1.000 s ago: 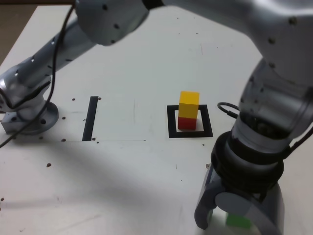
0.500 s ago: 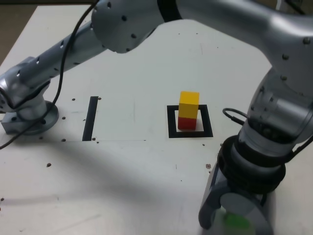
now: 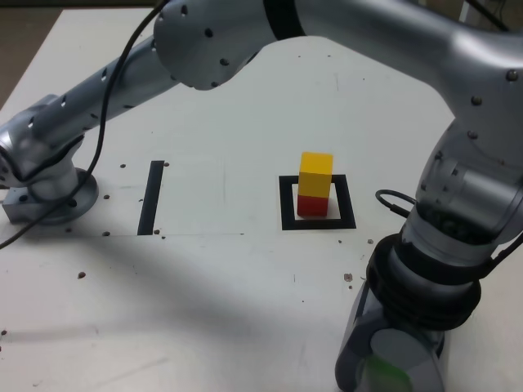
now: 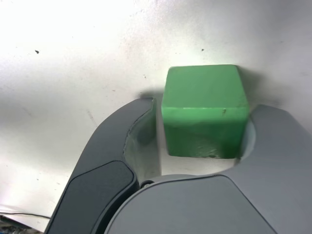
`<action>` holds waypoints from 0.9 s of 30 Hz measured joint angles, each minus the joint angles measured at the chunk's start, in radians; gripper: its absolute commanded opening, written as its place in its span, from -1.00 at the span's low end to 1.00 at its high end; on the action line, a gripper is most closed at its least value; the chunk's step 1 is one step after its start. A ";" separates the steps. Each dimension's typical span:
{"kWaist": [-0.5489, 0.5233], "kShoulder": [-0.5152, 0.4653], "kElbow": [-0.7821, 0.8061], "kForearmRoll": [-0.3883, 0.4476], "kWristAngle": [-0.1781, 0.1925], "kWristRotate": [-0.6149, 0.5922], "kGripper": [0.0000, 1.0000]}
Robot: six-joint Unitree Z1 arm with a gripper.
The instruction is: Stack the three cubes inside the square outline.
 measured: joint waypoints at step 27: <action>0.140 -0.401 0.381 0.076 0.119 0.014 -0.57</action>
